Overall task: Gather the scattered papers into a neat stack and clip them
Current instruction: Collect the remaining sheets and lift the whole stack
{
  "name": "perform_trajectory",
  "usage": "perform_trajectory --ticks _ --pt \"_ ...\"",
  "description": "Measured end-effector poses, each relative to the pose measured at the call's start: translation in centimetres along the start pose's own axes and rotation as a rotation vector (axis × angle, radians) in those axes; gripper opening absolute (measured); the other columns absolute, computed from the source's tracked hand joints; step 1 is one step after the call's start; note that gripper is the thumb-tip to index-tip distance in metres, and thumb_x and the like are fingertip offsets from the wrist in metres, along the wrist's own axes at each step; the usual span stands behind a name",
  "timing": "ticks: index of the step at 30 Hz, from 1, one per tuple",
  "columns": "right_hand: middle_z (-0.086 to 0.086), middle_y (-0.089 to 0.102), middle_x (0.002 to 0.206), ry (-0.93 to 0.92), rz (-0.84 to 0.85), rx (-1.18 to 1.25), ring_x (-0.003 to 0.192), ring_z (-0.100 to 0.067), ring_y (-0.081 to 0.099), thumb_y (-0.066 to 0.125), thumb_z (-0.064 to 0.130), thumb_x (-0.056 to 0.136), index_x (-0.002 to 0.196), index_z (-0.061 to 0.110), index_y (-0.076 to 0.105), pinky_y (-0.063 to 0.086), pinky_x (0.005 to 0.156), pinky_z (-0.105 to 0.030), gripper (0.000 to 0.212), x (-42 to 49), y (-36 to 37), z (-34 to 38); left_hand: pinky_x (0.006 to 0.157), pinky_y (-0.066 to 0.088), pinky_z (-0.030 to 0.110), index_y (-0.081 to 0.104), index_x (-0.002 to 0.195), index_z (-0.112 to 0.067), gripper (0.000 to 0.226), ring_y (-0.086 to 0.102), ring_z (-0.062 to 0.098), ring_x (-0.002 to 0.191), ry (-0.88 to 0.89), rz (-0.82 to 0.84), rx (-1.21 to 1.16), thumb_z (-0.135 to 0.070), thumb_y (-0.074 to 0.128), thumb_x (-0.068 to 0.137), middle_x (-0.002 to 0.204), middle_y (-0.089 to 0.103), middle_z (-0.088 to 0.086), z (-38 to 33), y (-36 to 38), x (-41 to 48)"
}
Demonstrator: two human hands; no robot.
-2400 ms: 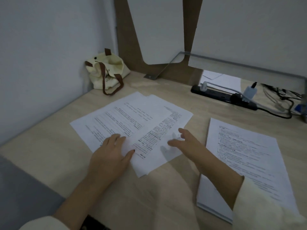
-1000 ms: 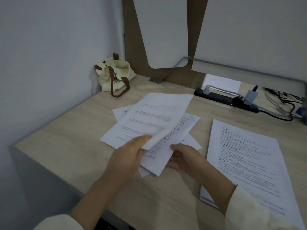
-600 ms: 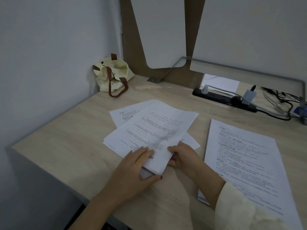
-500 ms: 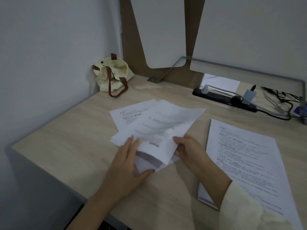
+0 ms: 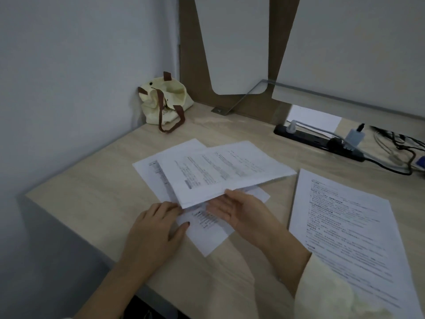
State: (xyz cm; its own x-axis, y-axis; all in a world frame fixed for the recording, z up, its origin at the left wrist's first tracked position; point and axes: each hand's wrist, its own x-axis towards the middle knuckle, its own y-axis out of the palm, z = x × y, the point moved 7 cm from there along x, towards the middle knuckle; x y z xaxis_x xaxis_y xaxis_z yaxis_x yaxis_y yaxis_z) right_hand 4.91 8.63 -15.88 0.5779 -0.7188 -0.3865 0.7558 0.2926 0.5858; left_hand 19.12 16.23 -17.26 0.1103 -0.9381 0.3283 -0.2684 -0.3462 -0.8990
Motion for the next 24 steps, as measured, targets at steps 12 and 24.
perform_trajectory --ticks 12,24 --pt "-0.007 0.033 0.147 -0.133 -0.235 -1.876 0.133 -0.028 0.031 0.043 0.052 0.087 0.137 0.028 0.04 0.03 0.11 -0.039 0.056 4.3 -3.9 5.0 0.114 -0.005 0.024 0.017 0.147 -0.028 0.114 0.005 0.007 0.144 -0.297 0.122 -0.029 -0.089 -0.012 0.055 0.157 0.013 -0.008 5.0 -0.4 -2.1" --pt "-0.005 0.05 0.12 -0.154 0.012 -1.699 0.106 -0.016 0.049 0.044 0.038 0.094 0.127 0.023 0.053 0.04 0.089 -0.026 0.037 3.4 2.5 -0.1 0.111 -0.003 0.022 0.025 0.145 -0.022 0.115 0.009 0.006 0.144 -0.319 0.139 0.026 -0.088 -0.008 0.057 0.157 0.018 -0.008 4.9 -0.8 -1.5"
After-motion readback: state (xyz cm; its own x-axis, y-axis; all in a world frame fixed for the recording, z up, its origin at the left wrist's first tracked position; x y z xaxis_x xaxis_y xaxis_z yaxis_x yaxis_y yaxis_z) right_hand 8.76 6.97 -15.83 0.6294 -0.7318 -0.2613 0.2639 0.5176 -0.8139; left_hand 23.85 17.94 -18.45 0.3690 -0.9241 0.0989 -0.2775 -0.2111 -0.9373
